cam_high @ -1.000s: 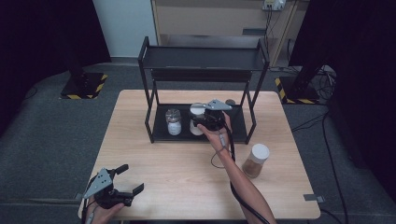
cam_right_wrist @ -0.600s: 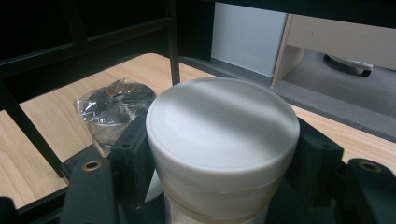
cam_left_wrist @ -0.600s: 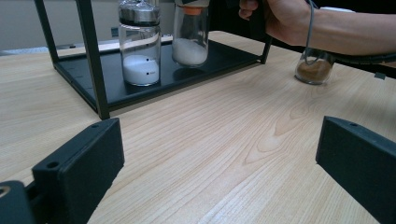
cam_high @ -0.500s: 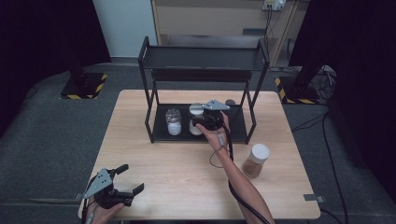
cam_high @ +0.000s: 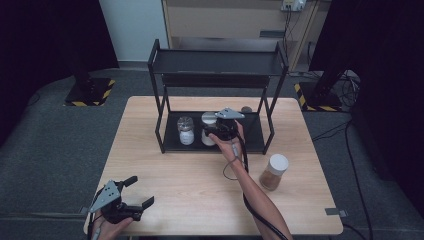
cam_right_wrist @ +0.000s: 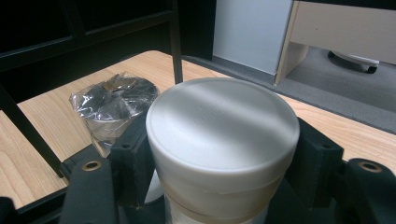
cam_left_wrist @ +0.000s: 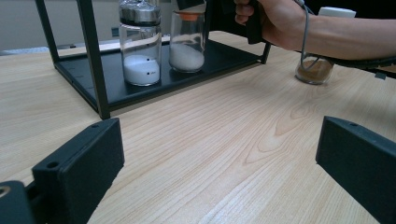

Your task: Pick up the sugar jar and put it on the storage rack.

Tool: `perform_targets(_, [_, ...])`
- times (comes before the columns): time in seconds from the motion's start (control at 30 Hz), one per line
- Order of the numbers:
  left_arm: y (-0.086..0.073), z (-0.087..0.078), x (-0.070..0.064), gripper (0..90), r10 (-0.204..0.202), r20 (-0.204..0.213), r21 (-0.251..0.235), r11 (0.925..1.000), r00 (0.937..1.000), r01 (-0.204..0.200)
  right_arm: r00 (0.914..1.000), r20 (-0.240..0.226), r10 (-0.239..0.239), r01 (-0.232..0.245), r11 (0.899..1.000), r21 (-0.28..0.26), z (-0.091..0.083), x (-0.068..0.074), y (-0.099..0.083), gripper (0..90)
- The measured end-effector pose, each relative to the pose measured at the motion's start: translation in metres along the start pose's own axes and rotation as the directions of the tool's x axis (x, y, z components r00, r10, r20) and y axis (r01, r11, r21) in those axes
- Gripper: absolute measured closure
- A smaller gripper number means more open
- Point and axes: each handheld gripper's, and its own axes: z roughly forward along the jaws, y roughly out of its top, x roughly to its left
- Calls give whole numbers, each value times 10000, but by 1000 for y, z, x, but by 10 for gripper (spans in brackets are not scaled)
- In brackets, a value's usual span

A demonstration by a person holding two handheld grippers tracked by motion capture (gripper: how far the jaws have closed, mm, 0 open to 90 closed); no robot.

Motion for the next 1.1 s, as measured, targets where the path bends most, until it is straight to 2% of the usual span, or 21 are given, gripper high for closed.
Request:
perform_targets(0.53, [0,0,-1,0,50,-14,-19,10000,10000,-50,9999,90,-122,124,9998,-150,-2,4,-6,333])
perform_targets(0.8, [0,-1,-1,0,66,-21,-34,10000,10000,-66,9999,-36,-128,126,9990,-424,-11,1,-1,154])
perform_targets(0.9, [0,-1,-1,0,61,-25,-36,10000,10000,-61,9994,-296,151,-161,9994,-307,-15,-4,6,96])
perform_targets(1.1, [1,-1,-1,0,76,-14,-27,10000,10000,-76,9989,-459,-20,4,9994,-337,-26,-7,20,72])
